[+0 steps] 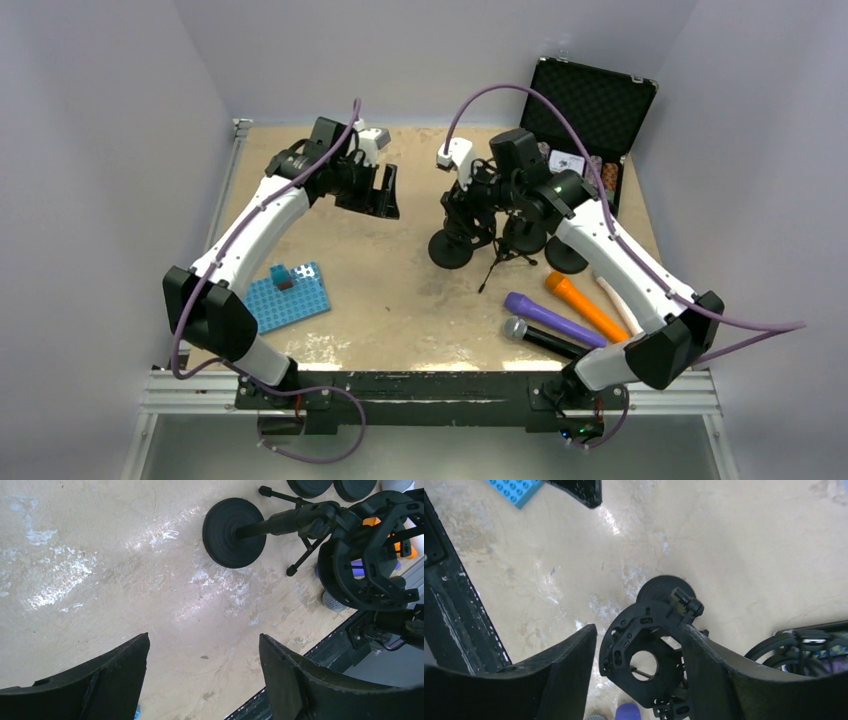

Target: Remove the microphone from the stand

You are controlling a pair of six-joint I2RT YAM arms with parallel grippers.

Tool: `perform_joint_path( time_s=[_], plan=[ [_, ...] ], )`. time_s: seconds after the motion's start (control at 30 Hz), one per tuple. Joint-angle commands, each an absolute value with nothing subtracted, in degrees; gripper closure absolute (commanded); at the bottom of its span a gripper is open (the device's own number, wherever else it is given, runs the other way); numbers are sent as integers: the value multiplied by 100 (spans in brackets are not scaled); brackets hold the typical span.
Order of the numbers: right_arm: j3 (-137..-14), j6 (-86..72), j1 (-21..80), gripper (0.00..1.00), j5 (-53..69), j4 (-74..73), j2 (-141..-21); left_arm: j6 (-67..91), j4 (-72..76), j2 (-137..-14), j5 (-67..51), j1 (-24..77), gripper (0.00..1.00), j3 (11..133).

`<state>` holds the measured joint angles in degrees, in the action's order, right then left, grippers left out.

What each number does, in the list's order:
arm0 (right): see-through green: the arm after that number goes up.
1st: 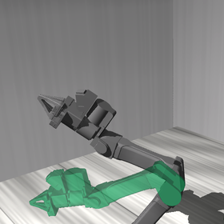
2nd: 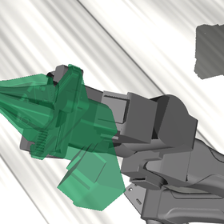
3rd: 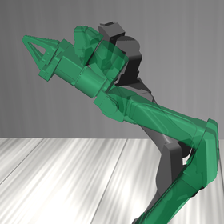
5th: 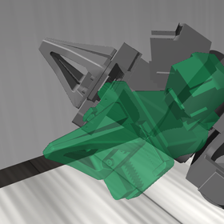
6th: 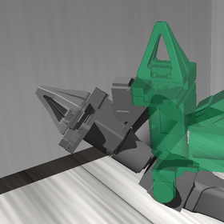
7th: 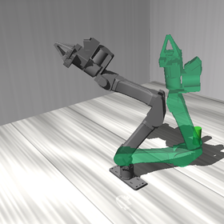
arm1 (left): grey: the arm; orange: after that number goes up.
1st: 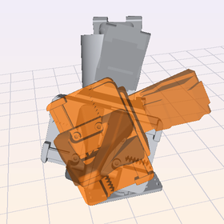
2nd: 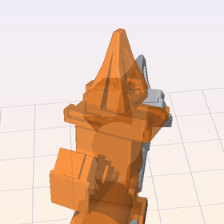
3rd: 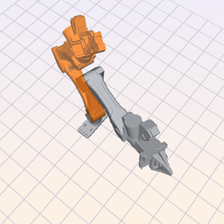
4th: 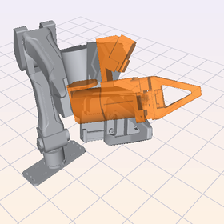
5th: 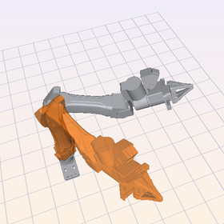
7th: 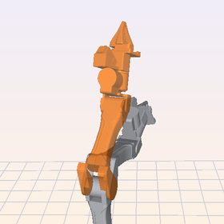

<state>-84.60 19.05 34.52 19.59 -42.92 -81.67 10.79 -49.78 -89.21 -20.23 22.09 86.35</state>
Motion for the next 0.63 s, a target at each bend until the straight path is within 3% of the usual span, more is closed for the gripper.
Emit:
perform_joint_path(
  time_s=[0.0,0.07,0.13,0.2,0.37,0.4,0.6],
  plan=[
    [-9105,1735,3445,33,2145,-4200,-7925,870,-5084,-8696,-1994,2197,16,9023],
    [-9600,1654,3445,31,2137,-4294,-7930,787,-5101,-8653,-1993,2197,16,9135],
    [-10190,1430,3445,18,2060,-4489,-7944,631,-5047,-8542,-1927,2197,16,9284],
    [-11234,1111,3445,15,1793,-5264,-8207,433,-4965,-8388,-1683,2197,15,9521],
    [-13631,87,3445,10,-187,-6755,-9190,-120,-5049,-8296,-818,2197,8,10455],
    [-13615,44,3448,9,-599,-6743,-9150,-202,-5110,-8320,-667,2197,1,10673],
    [-11397,151,3416,7,-1679,-5585,-7932,-100,-5258,-8257,-123,2197,0,10733]
  ],
)
